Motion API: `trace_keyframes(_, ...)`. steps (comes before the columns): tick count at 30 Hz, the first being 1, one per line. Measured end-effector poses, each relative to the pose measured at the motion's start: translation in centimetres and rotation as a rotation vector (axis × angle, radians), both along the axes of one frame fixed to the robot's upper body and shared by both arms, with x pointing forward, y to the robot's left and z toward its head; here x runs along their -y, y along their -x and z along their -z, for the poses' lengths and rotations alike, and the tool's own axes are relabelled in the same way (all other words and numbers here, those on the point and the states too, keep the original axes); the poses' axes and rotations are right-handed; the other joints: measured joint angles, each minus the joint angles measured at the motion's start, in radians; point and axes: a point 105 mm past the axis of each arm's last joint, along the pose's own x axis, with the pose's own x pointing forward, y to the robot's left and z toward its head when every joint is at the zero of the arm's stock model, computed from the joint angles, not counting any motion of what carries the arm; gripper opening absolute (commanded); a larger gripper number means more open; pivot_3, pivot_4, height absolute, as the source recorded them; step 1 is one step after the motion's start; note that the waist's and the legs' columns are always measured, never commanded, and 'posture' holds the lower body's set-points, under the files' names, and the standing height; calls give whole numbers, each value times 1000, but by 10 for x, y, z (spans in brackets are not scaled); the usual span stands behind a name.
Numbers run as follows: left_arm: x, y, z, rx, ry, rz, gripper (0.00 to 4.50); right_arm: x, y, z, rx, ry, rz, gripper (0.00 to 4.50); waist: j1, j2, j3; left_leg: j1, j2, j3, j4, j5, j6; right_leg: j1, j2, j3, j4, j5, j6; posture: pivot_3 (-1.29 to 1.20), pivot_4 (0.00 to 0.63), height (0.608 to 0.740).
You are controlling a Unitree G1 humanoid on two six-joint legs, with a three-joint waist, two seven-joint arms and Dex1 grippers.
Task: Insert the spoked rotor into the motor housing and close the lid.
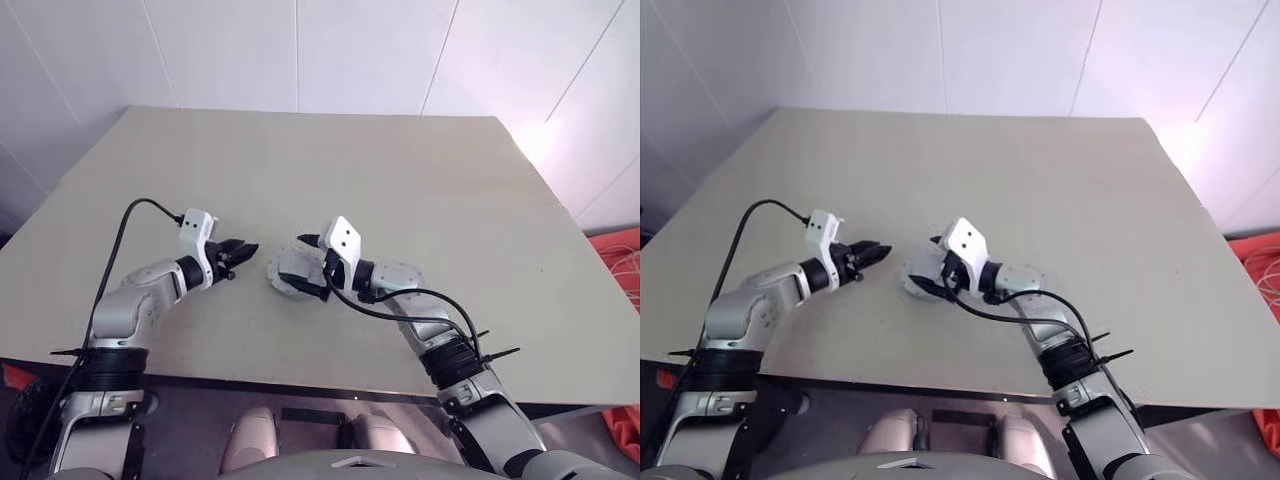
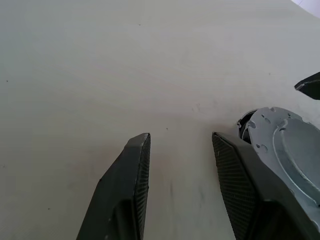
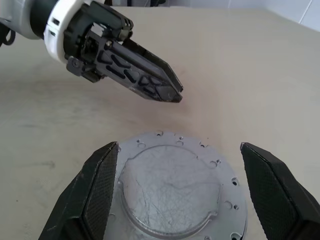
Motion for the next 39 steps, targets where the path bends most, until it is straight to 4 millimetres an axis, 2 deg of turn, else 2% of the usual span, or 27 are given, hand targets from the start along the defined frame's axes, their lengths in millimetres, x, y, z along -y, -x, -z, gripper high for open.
trace_keyframes(4, 1, 1, 0, -2, 0, 2, 2066, -2, 0, 9, 16, 11, 3, 4379, -1, 0, 0, 1, 0, 0, 0, 0, 0, 0, 0, 0, 0, 0, 0, 0, 0, 740)
trace_keyframes(16, 2, -1, -4, 10, -1, 2, 2066, -2, -3, 8, 71, 21, -2, 4379, -1, 0, 0, 2, 0, 0, 0, 0, 0, 2, 0, 0, 0, 0, 0, 0, 0, 740)
trace_keyframes(24, 2, -3, -5, 9, 2, 1, 2066, 4, 5, 11, -80, 37, -50, 4379, -1, 0, 0, 2, 0, 0, -1, 0, 1, 2, 0, 0, 0, 0, 0, 0, 0, 740)
trace_keyframes(31, 2, -4, -6, 13, 2, 2, 2066, 1, 6, 11, -102, 32, -47, 4379, -1, 0, 0, 2, 0, 0, -1, 0, 0, 2, 0, 0, 0, 0, 0, 0, 0, 740)
trace_keyframes(35, 2, -4, -6, 13, 2, 0, 2066, 0, 4, 12, -94, 33, -40, 3244, -1, 0, 0, 2, 0, 0, -1, 0, 0, 2, 0, 0, 0, 0, 0, 0, 0, 740)
trace_keyframes(39, 1, -4, -6, 13, 1, -4, 2066, 0, 2, 12, -88, 35, -44, 3150, -2, 0, 0, 3, 0, 0, -1, 0, 0, 2, 0, 0, 0, 0, 0, 0, 0, 740)
